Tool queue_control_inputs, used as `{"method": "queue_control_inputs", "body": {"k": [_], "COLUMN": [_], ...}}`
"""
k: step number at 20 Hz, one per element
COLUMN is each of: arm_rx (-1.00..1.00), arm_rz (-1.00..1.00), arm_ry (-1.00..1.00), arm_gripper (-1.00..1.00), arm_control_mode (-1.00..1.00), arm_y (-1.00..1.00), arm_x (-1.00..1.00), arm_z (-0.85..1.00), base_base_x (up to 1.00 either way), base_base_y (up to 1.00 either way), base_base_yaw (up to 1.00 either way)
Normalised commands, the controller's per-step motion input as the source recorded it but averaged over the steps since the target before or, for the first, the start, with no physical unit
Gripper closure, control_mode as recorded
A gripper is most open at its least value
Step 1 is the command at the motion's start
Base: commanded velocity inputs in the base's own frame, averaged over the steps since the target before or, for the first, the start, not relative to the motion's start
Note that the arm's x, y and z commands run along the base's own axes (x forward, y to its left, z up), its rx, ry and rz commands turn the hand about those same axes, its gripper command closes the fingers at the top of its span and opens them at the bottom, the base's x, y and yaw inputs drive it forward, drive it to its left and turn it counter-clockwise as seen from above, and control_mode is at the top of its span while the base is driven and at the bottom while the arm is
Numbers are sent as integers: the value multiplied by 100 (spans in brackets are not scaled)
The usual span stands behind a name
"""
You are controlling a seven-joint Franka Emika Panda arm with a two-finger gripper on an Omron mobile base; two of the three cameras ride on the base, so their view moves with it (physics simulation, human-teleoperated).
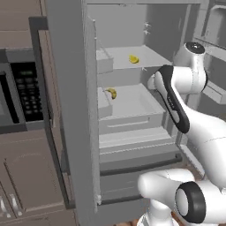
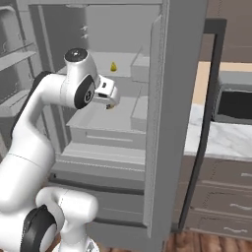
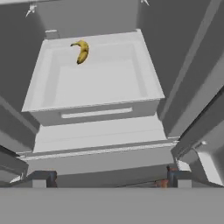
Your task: Take the lemon wedge from the fridge and place it on the plate with fish on the dining counter.
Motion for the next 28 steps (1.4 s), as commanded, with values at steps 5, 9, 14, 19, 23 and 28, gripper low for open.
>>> {"method": "queue_control_inputs", "body": {"k": [5, 9, 14, 19, 23, 28], "arm_rx": [0, 0, 0, 0, 0, 0], "arm_rz": [0, 0, 0, 3, 10, 9], "arm_ry": [0, 0, 0, -6, -17, -13], "arm_gripper": [-100, -100, -100, -100, -100, -100], "arm_control_mode": [100, 100, 100, -100, -100, -100], "arm_y": [0, 0, 0, 0, 1, 12], "arm_x": [0, 0, 0, 0, 4, 22], "arm_z": [0, 0, 0, 19, 49, 67], "base_base_x": [71, 63, 51, 8, 0, 0], "base_base_y": [0, 0, 0, 0, 0, 0], "base_base_yaw": [0, 0, 0, 1, 0, 0]}}
